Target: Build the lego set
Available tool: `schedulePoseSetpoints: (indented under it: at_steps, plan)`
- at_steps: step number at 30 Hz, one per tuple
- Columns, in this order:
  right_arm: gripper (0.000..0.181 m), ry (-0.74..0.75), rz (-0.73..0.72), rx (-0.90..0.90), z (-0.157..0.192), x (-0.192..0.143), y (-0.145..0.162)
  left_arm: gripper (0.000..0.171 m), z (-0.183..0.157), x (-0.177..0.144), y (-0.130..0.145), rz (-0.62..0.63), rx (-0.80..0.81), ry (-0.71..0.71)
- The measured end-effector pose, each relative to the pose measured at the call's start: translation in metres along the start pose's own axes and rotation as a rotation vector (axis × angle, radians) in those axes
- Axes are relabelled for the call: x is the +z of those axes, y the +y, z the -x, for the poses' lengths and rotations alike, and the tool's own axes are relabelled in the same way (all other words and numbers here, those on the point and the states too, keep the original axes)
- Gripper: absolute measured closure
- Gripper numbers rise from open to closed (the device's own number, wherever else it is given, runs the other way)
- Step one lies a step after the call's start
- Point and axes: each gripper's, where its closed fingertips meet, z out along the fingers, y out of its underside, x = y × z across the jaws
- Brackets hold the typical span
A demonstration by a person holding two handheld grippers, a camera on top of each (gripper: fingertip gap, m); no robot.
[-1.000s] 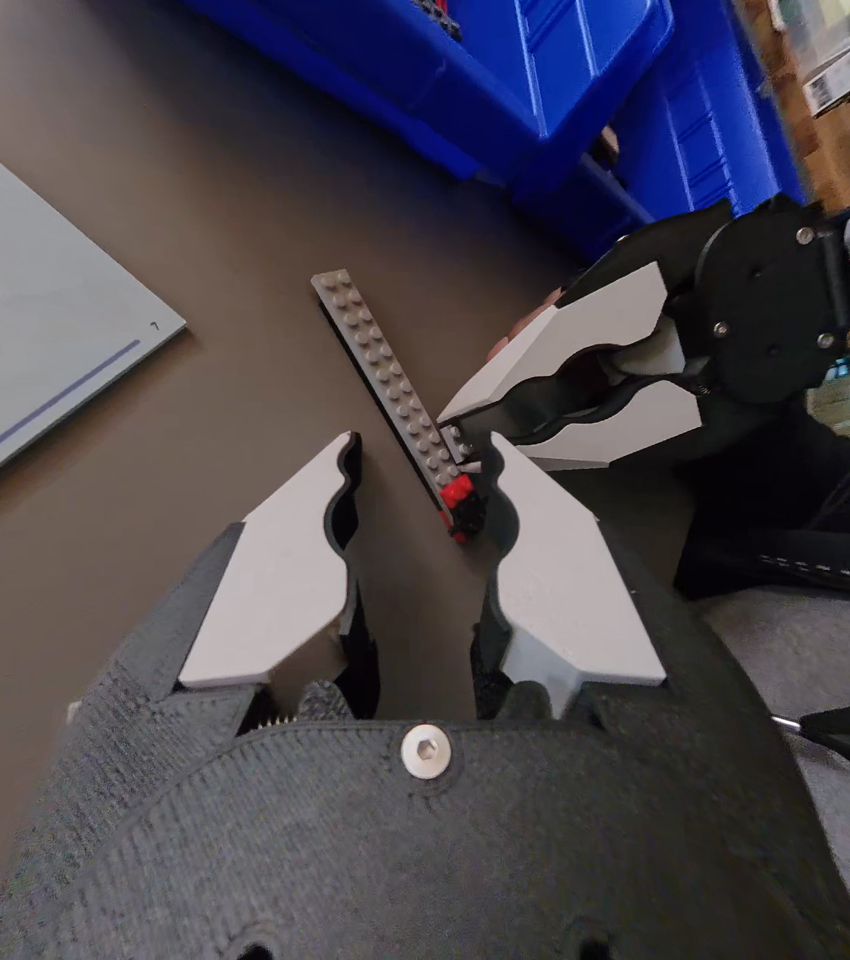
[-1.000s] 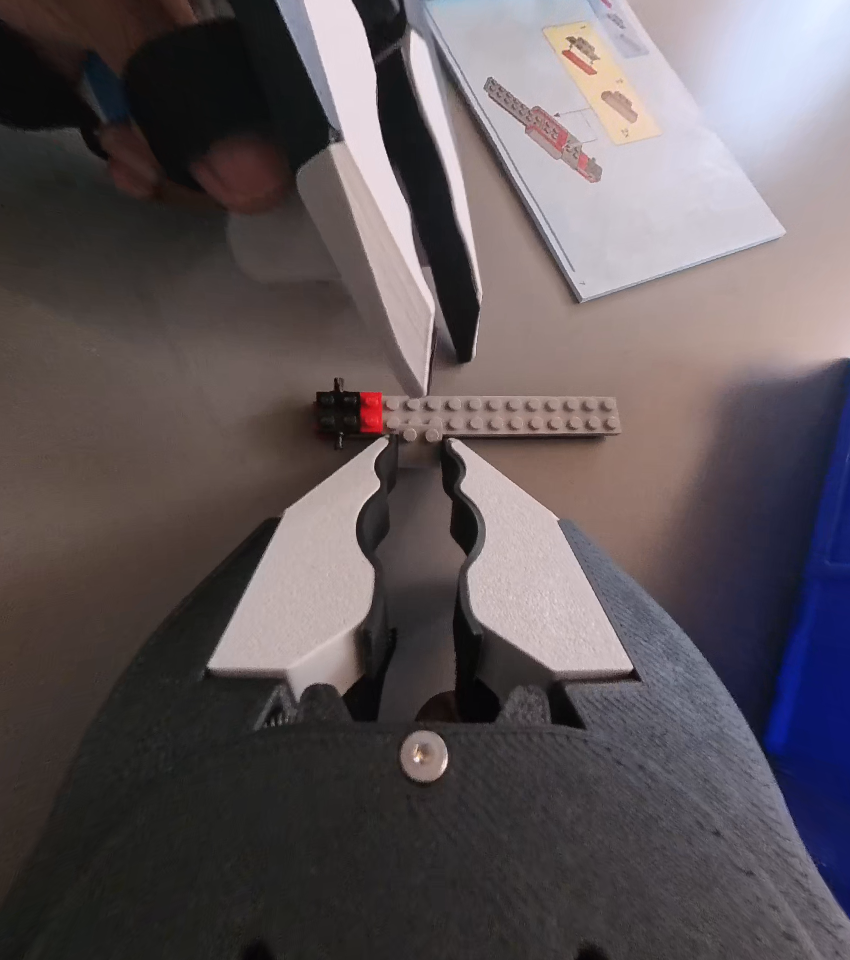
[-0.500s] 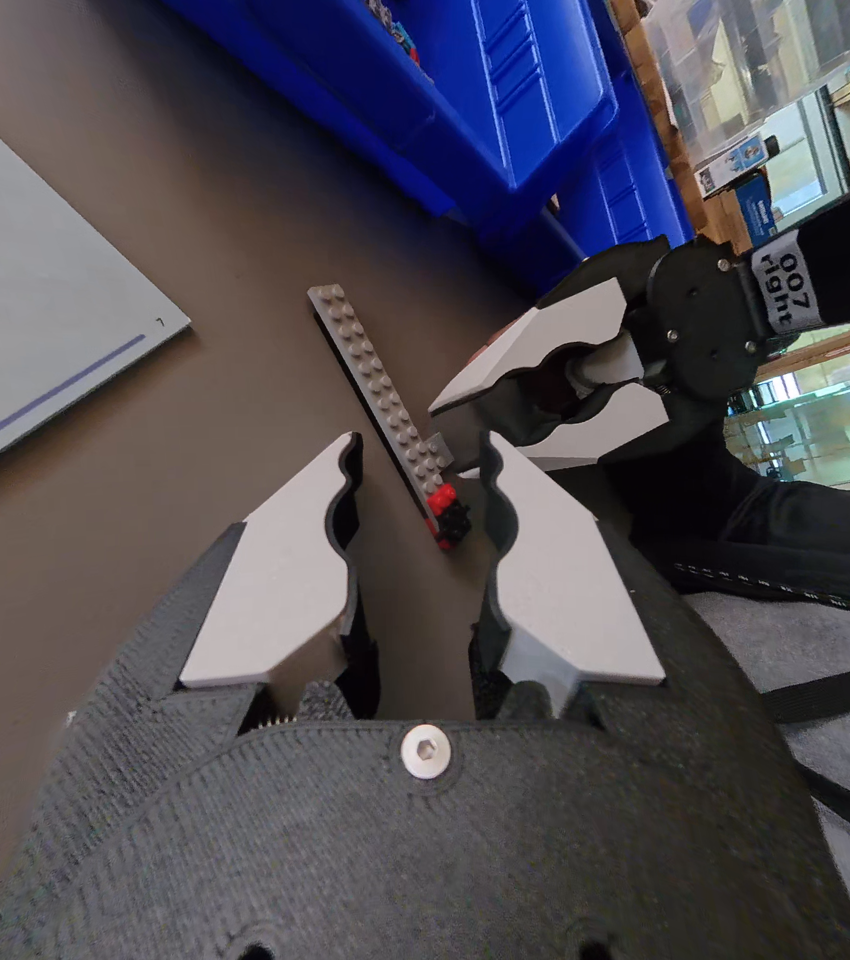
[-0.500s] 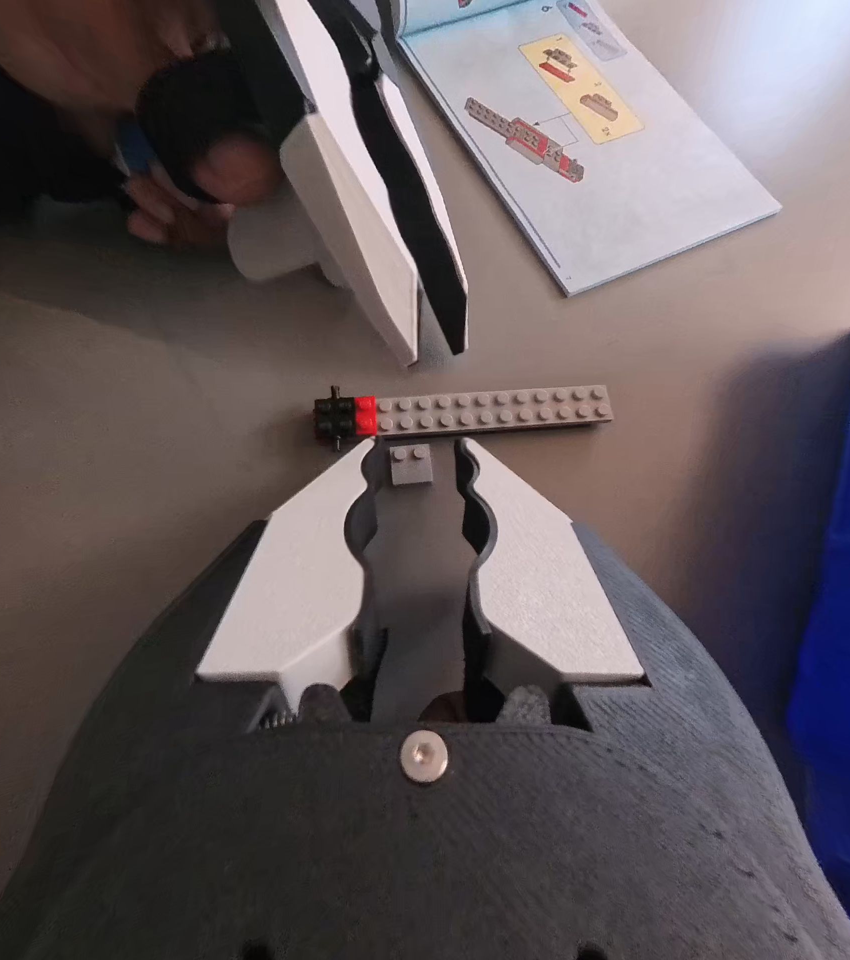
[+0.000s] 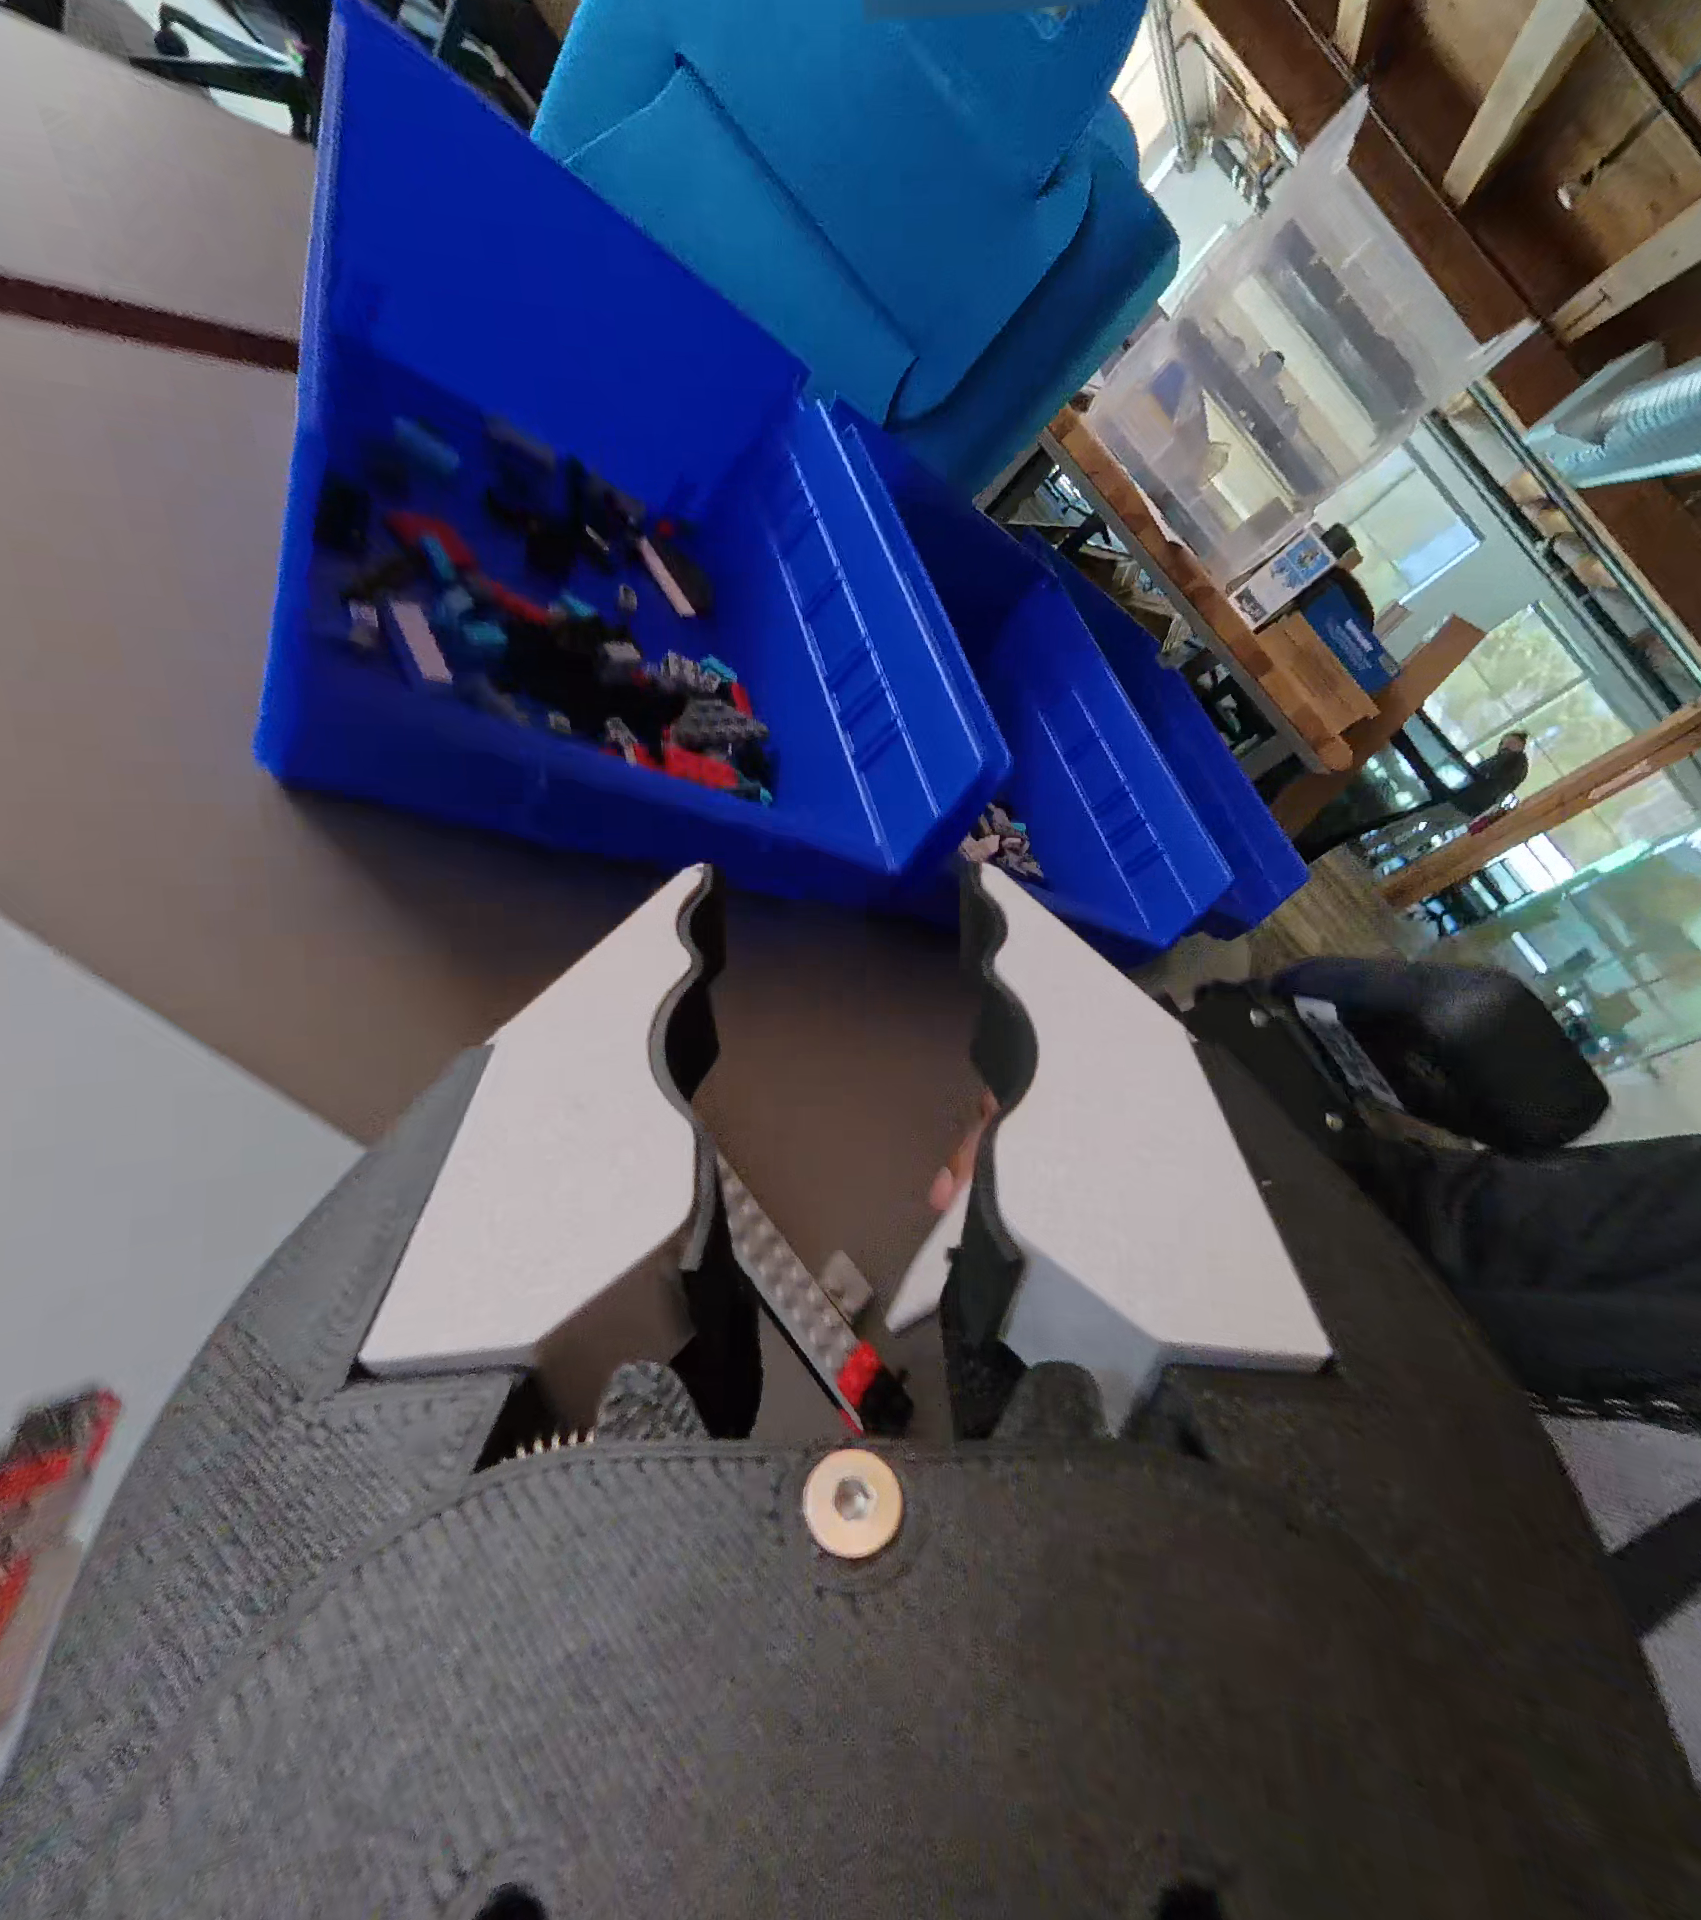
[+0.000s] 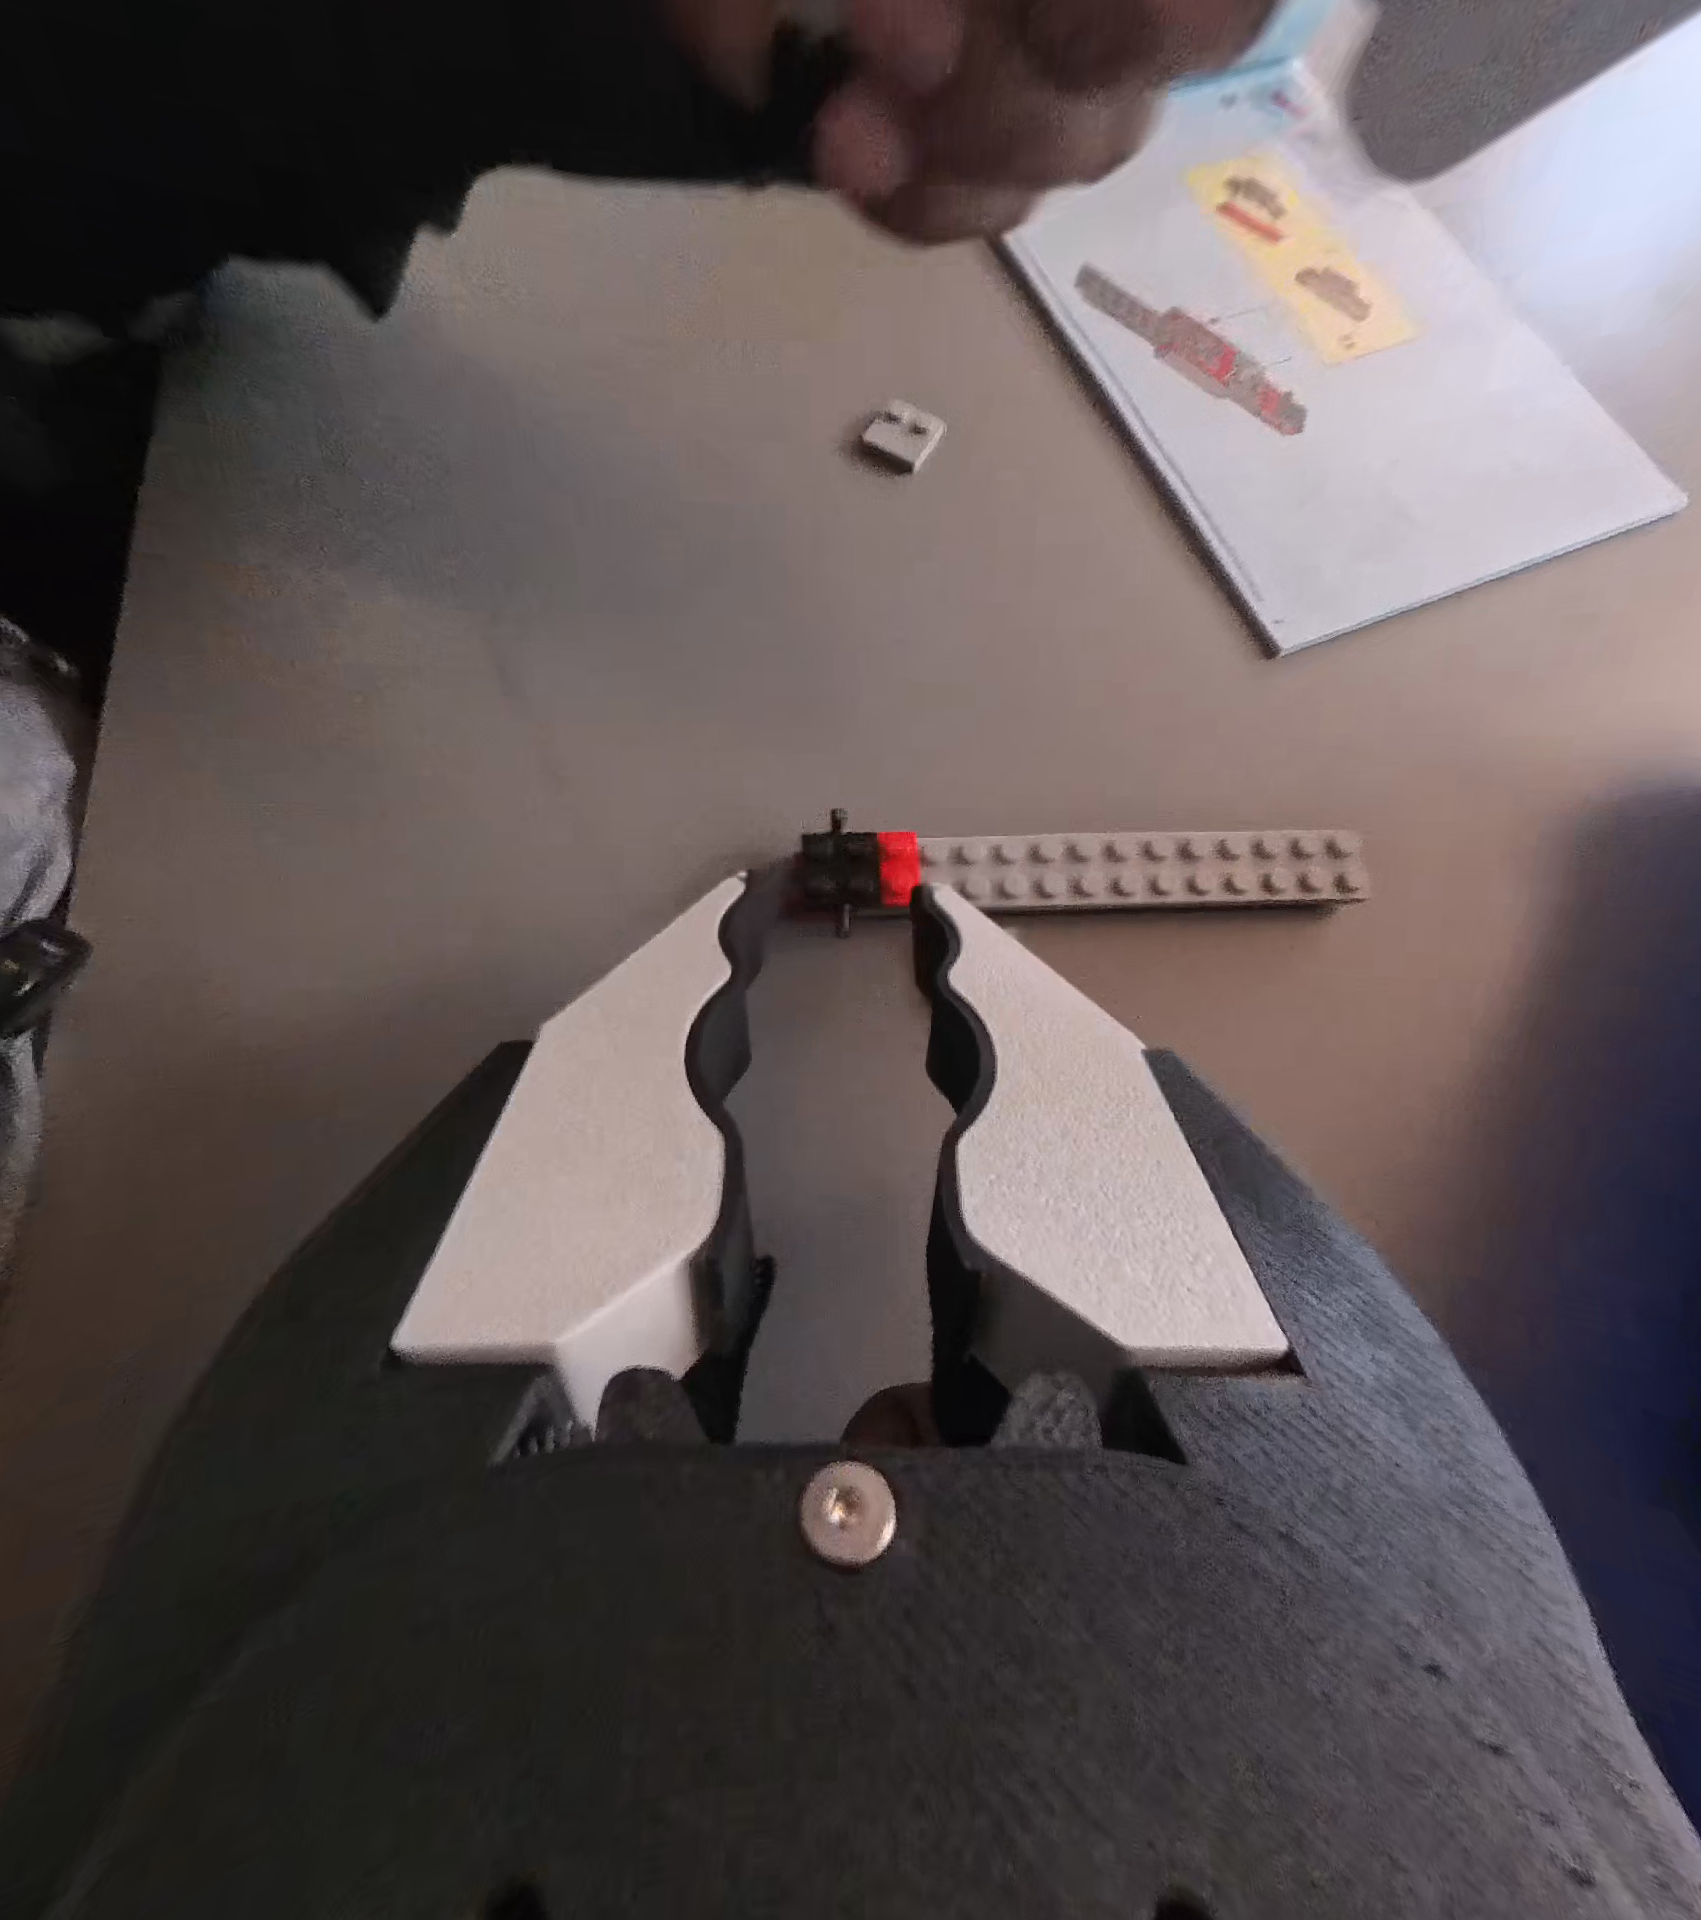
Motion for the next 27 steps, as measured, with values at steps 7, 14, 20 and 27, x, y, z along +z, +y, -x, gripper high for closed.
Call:
schedulePoseSetpoints:
  at_steps: [7,14,20,27]
  plan:
    - [0.164,-0.017,0.030,0.012,0.003,0.003,0.010,0.127,0.001,0.025,0.005,-0.002,-0.023,0.101]
    - [0.174,0.000,0.069,-0.017,0.002,0.009,0.014,0.127,0.003,0.028,0.019,0.028,-0.119,0.144]
    - [0.176,0.026,0.020,-0.003,-0.003,0.006,0.007,0.127,0.006,0.033,0.051,0.155,-0.237,0.150]
    - [0.176,0.073,-0.070,0.013,-0.014,-0.002,-0.004,0.126,0.001,0.005,0.085,0.112,-0.520,0.211]
